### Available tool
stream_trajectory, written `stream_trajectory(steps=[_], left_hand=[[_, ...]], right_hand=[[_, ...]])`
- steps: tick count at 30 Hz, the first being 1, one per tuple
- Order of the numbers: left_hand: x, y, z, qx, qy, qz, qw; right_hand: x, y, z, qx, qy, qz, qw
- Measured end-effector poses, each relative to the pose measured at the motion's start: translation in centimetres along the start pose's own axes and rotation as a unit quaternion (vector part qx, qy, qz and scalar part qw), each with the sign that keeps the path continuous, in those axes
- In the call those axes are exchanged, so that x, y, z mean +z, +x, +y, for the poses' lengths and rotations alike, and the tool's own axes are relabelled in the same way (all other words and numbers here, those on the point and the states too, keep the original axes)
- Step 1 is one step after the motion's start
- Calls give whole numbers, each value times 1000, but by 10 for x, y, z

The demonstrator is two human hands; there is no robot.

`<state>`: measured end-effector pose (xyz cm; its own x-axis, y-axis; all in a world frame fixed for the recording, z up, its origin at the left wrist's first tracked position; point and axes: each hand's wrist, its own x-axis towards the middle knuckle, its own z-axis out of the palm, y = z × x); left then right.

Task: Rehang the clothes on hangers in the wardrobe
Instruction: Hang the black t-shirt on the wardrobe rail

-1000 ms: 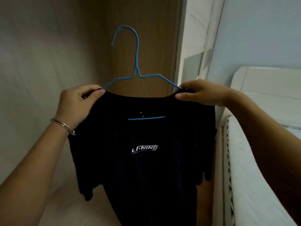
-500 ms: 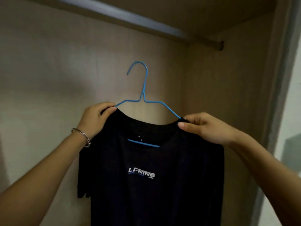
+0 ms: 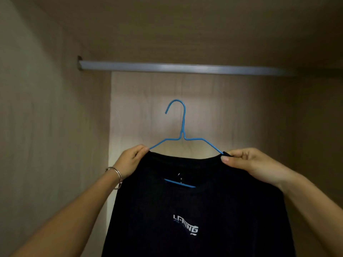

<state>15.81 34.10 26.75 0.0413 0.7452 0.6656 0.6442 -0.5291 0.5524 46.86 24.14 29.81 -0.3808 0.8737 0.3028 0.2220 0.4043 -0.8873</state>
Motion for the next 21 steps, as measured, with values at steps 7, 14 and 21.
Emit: stream_trajectory(steps=[7,14,21], left_hand=[[-33,0,18,-3,49,50,998],[-69,-24,83,34,-130,40,990],[-121,-20,76,-8,-168,24,985]], right_hand=[[40,38,-48,-9,84,53,995],[108,105,-129,-54,141,133,980],[179,183,-164,-101,124,178,971]])
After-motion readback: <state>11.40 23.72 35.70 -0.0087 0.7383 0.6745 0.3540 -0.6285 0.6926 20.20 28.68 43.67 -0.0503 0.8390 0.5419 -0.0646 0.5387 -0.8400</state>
